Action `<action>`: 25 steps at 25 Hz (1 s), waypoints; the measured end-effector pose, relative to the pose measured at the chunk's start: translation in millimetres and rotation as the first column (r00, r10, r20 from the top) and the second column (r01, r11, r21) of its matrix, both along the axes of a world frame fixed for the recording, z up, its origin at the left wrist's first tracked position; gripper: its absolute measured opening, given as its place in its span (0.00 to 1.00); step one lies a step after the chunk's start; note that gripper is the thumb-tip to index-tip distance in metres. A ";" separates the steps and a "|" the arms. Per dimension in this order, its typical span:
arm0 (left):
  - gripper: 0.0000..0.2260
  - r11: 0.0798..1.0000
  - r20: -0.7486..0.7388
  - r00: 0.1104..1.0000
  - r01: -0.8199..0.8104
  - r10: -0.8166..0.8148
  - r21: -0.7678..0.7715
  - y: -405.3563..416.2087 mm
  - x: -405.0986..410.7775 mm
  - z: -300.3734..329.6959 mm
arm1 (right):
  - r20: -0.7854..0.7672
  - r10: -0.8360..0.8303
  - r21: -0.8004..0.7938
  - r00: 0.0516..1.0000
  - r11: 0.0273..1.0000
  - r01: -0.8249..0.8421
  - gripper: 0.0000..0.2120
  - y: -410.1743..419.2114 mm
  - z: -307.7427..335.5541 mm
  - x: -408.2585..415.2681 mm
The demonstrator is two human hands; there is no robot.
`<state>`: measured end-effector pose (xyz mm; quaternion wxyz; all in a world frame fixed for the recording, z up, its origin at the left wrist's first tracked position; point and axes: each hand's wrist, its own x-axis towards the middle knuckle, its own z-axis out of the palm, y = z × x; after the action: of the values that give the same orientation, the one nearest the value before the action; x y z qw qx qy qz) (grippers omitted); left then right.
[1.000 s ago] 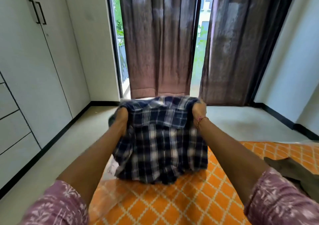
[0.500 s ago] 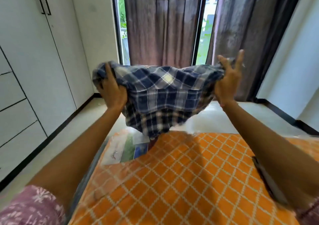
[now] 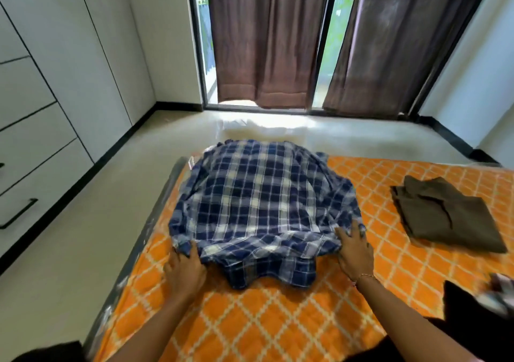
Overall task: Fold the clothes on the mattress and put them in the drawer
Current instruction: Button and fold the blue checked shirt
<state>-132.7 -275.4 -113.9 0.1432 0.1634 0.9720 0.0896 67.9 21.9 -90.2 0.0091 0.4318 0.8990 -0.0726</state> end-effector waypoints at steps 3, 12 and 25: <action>0.34 0.997 0.117 0.991 -0.052 0.059 -0.061 -8.5 12.3 -4.8 | 0.090 0.076 -0.102 0.993 0.992 -0.067 0.30 -12.6 -16.0 18.0; 0.20 0.544 -0.687 0.262 0.807 -0.678 -0.229 14.9 4.3 2.4 | 0.097 0.780 0.547 0.618 0.477 -0.688 0.17 -53.9 -27.0 1.0; 0.19 0.663 0.451 0.539 0.728 -0.712 0.176 15.8 4.4 23.0 | 0.197 0.702 -0.726 0.685 0.574 -0.379 0.12 -21.5 17.9 -33.1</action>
<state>-128.3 -259.6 -90.9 0.4074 0.5175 0.7512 0.0448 34.8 0.5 -72.3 0.3914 0.0986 0.8779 -0.2576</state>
